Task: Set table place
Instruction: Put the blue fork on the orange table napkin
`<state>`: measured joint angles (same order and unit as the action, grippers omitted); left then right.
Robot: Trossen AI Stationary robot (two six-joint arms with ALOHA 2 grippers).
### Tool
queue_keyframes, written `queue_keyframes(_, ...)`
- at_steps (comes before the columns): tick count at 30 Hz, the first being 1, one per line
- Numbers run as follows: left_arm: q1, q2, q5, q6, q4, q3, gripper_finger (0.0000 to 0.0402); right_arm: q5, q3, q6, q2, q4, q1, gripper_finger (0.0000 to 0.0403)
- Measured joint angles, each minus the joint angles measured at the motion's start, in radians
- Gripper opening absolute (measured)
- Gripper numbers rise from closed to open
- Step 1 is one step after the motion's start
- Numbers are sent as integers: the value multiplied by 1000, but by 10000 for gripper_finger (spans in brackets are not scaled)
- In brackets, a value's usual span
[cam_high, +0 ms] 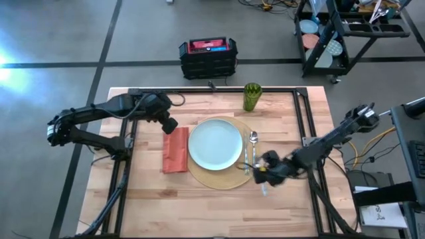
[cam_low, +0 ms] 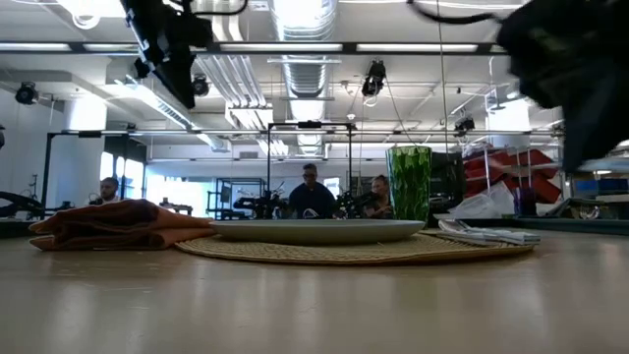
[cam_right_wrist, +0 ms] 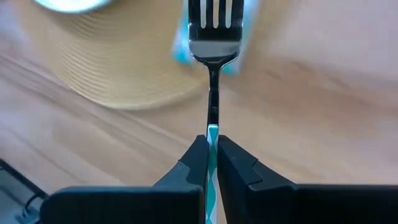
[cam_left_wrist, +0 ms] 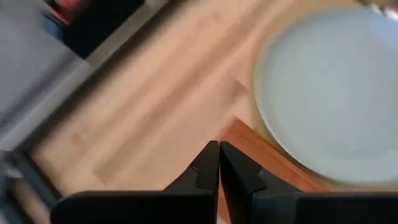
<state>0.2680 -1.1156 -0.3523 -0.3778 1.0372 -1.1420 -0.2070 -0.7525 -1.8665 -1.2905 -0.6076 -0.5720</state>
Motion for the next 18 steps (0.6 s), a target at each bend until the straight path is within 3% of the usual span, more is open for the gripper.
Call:
queue_keyframes(2, 6, -17, 68, -27, -1, 15, 0, 35, 0, 128, -55, 108, 93, 1)
queue_keyframes(8, -20, 8, 114, -93, 9, 71, 0, 132, -126, 529, -265, 341, 373, 1)
queue_keyframes(13, -44, 142, 170, -232, 12, 179, 0, 213, -381, 782, -474, 345, 535, 1)
queue_keyframes(18, -85, 323, 190, -377, -4, 310, 0, 298, -718, 905, -718, 350, 600, 0)
